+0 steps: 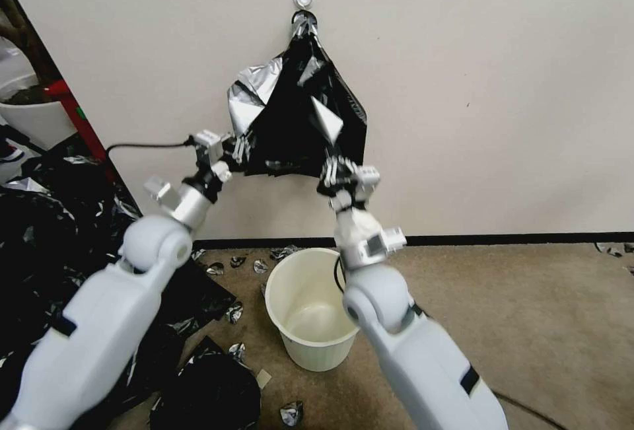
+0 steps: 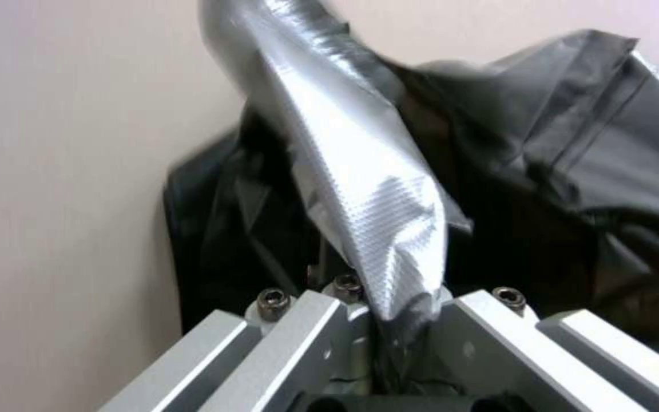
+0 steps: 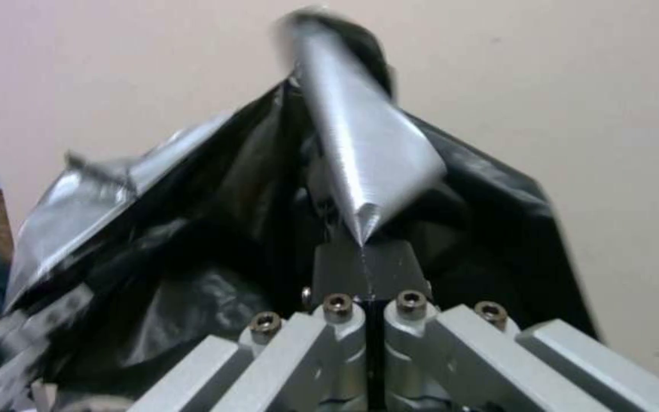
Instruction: Place a trash bag onto the trash bin.
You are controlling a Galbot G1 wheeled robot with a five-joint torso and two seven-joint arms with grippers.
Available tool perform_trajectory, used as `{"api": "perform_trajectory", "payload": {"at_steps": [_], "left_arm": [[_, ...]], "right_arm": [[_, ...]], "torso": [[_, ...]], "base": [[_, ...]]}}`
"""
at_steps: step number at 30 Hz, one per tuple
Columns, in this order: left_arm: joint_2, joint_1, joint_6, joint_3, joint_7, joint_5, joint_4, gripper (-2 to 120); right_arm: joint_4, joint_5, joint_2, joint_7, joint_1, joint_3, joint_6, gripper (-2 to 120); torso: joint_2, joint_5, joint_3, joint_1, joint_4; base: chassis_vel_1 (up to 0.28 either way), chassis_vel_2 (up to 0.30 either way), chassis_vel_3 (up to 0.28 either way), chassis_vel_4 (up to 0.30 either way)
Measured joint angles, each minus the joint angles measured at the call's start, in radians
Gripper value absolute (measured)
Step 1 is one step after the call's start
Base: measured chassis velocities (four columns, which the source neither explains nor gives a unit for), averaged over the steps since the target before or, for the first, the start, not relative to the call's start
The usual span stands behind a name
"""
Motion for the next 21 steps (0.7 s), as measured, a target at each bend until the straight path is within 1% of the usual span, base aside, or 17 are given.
{"api": "perform_trajectory", "payload": {"at_steps": [2,3,5,6,8,9,12,13,16,17,19,21], "left_arm": [[-0.025,0.078,-0.014,-0.031,-0.003,0.018,-0.033,0],[-0.025,0.078,-0.014,-0.031,-0.003,0.018,-0.033,0],[-0.049,0.142,-0.023,-0.053,-0.003,0.034,-0.063,0],[-0.049,0.142,-0.023,-0.053,-0.003,0.034,-0.063,0],[-0.07,0.186,-0.031,-0.069,-0.003,0.047,-0.087,0],[-0.07,0.186,-0.031,-0.069,-0.003,0.047,-0.087,0],[-0.083,0.214,-0.037,-0.082,-0.003,0.053,-0.11,0],[-0.083,0.214,-0.037,-0.082,-0.003,0.053,-0.11,0],[-0.09,0.236,-0.038,-0.096,-0.004,0.053,-0.155,0],[-0.09,0.236,-0.038,-0.096,-0.004,0.053,-0.155,0],[-0.082,0.241,-0.024,-0.1,-0.012,0.049,-0.193,0],[-0.077,0.241,-0.012,-0.1,-0.02,0.049,-0.204,0]], "right_arm": [[0.032,-0.011,-0.004,-0.022,-0.06,0.011,0.026,0],[0.032,-0.011,-0.004,-0.022,-0.06,0.011,0.026,0],[0.053,-0.019,-0.009,-0.046,-0.108,0.021,0.055,0],[0.053,-0.019,-0.009,-0.046,-0.108,0.021,0.055,0],[0.061,-0.019,-0.012,-0.085,-0.135,0.034,0.088,0],[0.061,-0.019,-0.012,-0.085,-0.135,0.034,0.088,0],[0.064,-0.009,-0.015,-0.139,-0.148,0.049,0.131,0],[0.064,-0.009,-0.015,-0.139,-0.148,0.049,0.131,0],[0.084,0.028,-0.026,-0.225,-0.15,0.08,0.188,0],[0.084,0.028,-0.026,-0.225,-0.15,0.08,0.188,0],[0.114,0.06,-0.038,-0.239,-0.146,0.095,0.186,0],[0.131,0.069,-0.046,-0.232,-0.146,0.096,0.173,0]], "torso": [[0.0,0.0001,0.0,0.0,0.0],[0.0,0.0001,0.0,0.0,0.0],[0.0,-0.0001,0.0,0.0,0.0001],[0.0,-0.0001,0.0,0.0,0.0001],[0.0,0.0,0.0,0.0,0.0001],[0.0,0.0,0.0,0.0,0.0001],[0.0,0.0,0.0,0.0,0.0001],[0.0,0.0,0.0,0.0,0.0001],[0.0,0.0001,0.0,0.0,0.0],[0.0,0.0001,0.0,0.0,0.0],[0.0,0.0001,0.0,0.0,0.0],[0.0,0.0001,0.0,0.0,0.0]], "base": [[0.0,0.0,0.0,0.0],[0.0,0.0,0.0,0.0],[0.0,0.0,0.0,0.0],[0.0,0.0,0.0,0.0],[0.0,0.0,0.0,0.0],[0.0,0.0,0.0,0.0],[0.0,0.0,0.0,0.0],[0.0,0.0,0.0,0.0],[0.0,0.0,0.0,0.0],[0.0,0.0,0.0,0.0],[0.0,0.0,0.0,0.0],[0.0,0.0,0.0,0.0]]}}
